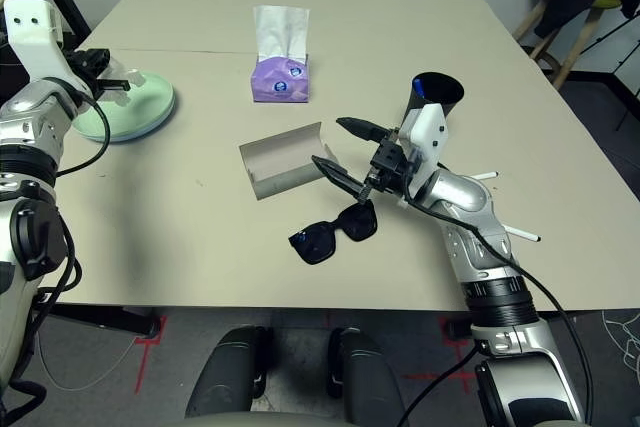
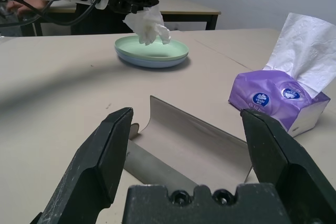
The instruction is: Organize and tidy the items on the table.
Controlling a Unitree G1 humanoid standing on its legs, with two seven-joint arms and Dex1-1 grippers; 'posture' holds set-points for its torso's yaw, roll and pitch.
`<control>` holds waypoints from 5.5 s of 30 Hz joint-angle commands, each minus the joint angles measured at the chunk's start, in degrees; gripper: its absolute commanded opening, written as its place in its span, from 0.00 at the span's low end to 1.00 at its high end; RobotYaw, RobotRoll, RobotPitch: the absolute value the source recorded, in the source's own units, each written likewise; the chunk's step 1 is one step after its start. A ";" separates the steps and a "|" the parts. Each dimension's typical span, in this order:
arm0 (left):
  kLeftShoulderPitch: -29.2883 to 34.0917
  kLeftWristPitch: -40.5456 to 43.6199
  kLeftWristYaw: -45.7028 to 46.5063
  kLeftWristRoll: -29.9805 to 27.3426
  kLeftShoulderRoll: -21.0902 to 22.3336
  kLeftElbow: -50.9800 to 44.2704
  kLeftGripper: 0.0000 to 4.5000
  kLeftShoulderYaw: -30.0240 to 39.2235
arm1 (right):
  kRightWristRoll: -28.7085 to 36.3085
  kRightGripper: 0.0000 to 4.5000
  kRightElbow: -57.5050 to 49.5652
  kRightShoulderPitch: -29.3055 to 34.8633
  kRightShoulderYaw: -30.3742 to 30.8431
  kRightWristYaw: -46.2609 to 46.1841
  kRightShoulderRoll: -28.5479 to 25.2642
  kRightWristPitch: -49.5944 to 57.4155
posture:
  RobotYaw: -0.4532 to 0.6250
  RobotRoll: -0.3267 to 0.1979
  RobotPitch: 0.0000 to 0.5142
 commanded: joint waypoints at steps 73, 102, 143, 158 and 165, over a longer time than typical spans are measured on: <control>40.37 -7.89 -64.93 -16.96 -4.94 -47.45 1.00 -10.31 | -17.96 1.00 -25.40 -24.05 28.97 9.59 -21.25 39.17 | 0.56 0.62 0.37; 43.95 -6.81 -62.86 -18.29 -4.74 -54.50 1.00 -11.89 | -32.97 1.00 -29.89 -31.27 43.42 31.37 -29.50 37.87 | 0.59 0.62 0.39; 45.15 -7.06 -61.39 -18.31 -4.56 -56.13 1.00 -12.51 | -42.09 1.00 -20.99 -30.87 45.18 34.56 -20.02 37.34 | 0.60 0.62 0.38; 45.50 -7.18 -61.20 -18.12 -4.34 -56.60 1.00 -12.47 | -42.83 0.18 -20.14 -30.28 44.97 35.07 -19.75 35.47 | 0.60 0.62 0.38; 45.15 -7.42 -61.15 -17.98 -4.37 -56.09 1.00 -12.57 | -43.04 0.09 -20.00 -30.32 44.34 35.47 -19.45 35.06 | 0.59 0.62 0.36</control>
